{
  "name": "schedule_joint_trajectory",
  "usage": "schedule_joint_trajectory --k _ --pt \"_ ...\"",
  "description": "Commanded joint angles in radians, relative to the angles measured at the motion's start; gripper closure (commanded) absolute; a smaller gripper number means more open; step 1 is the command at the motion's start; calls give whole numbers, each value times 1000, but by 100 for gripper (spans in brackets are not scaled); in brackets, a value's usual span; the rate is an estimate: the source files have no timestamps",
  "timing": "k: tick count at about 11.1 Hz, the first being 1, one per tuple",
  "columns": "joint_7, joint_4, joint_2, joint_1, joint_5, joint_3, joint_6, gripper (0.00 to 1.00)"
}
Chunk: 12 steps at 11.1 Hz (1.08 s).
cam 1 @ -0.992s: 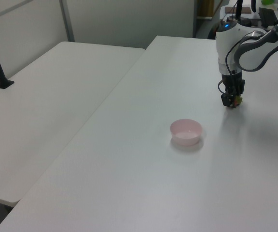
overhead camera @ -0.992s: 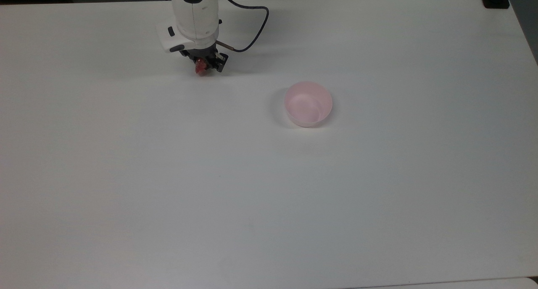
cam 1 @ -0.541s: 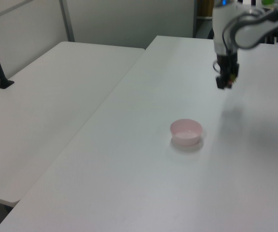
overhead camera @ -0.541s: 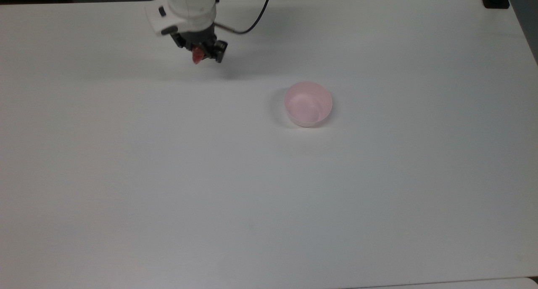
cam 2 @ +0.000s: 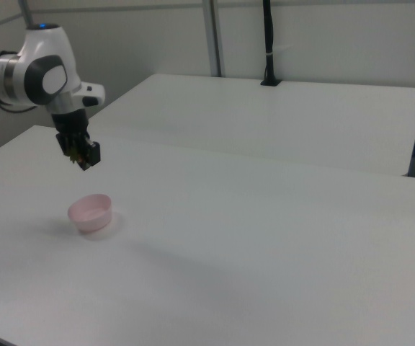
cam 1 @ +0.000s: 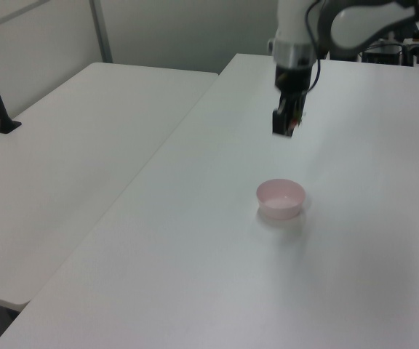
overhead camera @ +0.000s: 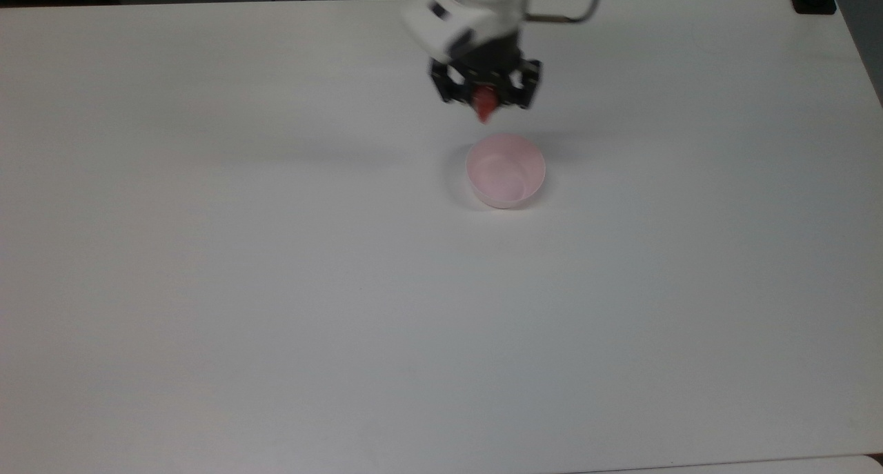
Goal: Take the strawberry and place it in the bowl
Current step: 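Carry the strawberry over the pink bowl and lower it inside, then open the gripper to release the strawberry and raise it away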
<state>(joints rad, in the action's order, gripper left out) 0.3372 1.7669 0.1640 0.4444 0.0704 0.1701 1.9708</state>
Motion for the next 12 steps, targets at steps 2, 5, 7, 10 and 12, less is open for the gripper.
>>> schedule_joint_trajectory --k 2,5,7,10,12 --pt "57 -49 182 63 14 19 120 52" --pt "46 -46 187 66 -20 19 114 0" --pt "36 -46 139 57 -75 19 51 0" --pt "-157 -56 -2 -44 -87 22 -67 0" --pt "-193 -142 -52 -149 -98 17 -232 0"
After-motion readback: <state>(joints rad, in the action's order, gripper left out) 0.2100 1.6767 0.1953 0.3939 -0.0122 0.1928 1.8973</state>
